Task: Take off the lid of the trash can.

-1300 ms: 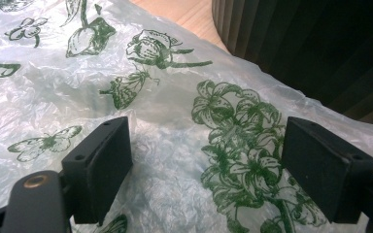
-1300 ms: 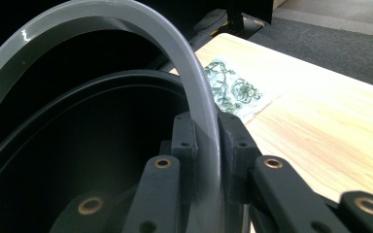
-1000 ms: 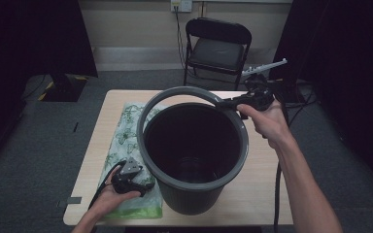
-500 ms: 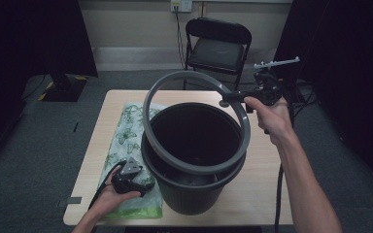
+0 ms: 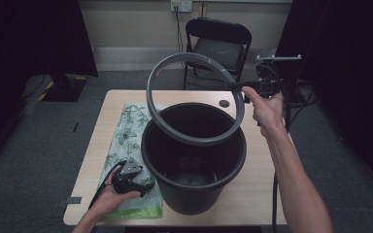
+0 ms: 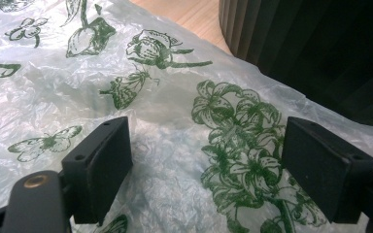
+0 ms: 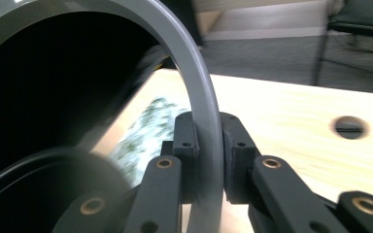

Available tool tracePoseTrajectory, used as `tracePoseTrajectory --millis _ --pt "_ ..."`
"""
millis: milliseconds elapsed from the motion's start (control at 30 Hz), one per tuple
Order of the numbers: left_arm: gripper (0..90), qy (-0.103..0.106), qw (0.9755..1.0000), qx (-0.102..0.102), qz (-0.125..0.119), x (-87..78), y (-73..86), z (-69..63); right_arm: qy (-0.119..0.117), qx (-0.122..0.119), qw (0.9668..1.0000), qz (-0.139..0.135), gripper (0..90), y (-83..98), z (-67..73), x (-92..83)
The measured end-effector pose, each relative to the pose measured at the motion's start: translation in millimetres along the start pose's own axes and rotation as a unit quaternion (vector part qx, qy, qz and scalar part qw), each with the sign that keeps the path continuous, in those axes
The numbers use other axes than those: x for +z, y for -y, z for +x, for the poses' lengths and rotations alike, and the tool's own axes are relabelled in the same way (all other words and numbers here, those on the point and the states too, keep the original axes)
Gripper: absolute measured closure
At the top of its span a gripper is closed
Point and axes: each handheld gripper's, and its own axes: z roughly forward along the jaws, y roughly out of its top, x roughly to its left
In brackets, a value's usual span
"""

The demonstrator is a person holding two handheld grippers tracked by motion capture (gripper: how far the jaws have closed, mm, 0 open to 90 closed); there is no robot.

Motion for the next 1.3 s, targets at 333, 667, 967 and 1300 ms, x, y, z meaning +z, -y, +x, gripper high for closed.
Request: tracePoseTrajectory --millis 333,667,967,1300 --pt "17.8 0.0 1.0 0.0 0.0 0.0 0.0 0.1 0.038 0.017 0.999 -0.017 79.7 -21.6 -17.7 3.7" --pt "17.8 0.002 1.0 -0.002 -0.002 0.0 0.1 0.5 0.075 0.072 0.9941 -0.03 79.7 -36.5 -54.6 11.7" --pt "17.8 0.001 1.0 -0.002 -0.001 -0.2 0.1 0.6 0.127 0.096 0.9868 -0.028 79.7 -39.6 -86.9 17.8" --pt "17.7 0.003 1.0 -0.003 -0.003 -0.1 0.2 0.8 0.159 0.109 0.9812 -0.017 79.7 -19.8 -114.7 28.6"
